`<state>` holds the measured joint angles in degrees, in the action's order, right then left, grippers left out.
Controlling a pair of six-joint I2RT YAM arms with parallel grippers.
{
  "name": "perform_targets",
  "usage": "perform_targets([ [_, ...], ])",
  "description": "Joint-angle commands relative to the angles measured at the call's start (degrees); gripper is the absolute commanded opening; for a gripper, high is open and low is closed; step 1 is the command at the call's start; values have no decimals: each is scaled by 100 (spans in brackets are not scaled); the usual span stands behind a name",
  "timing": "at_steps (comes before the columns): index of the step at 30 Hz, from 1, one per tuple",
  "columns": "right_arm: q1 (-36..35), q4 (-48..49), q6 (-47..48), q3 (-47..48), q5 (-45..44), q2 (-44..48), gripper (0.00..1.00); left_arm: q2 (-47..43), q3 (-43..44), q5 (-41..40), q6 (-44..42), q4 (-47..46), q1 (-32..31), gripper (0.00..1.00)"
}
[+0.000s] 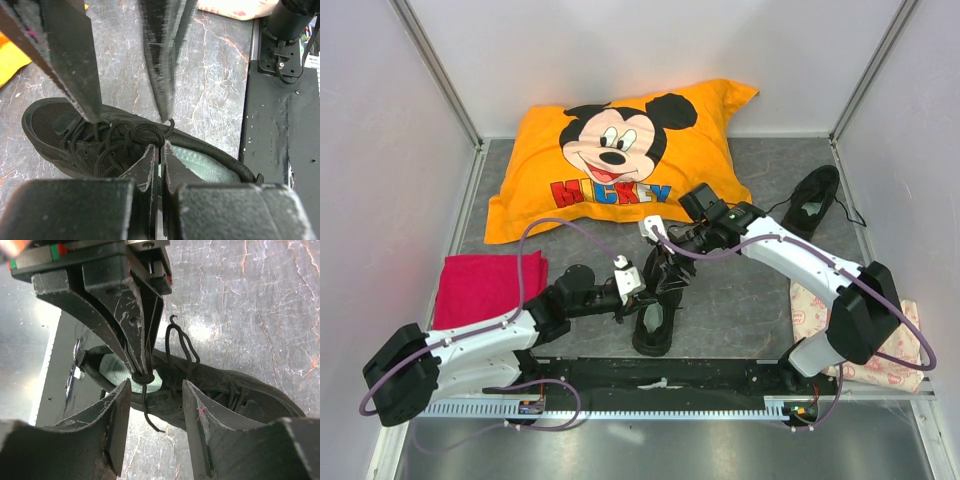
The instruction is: Tie the shoes
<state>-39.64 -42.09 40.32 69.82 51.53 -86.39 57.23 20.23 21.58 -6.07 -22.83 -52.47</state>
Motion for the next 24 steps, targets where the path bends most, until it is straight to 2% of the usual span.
perform_targets([
  [1, -62, -160, 275, 330, 332, -167, 51, 69, 25, 162, -211, -204, 44, 1],
  [12, -149, -283, 231, 330, 252, -229, 44, 113, 51, 188, -220, -222, 79, 1],
  [21, -176, -265, 161, 418, 235, -335, 22, 113, 51, 223, -237, -196, 88, 2],
  [24, -185, -265, 135, 392, 253, -317, 10, 95, 43, 215, -237, -178, 96, 2],
])
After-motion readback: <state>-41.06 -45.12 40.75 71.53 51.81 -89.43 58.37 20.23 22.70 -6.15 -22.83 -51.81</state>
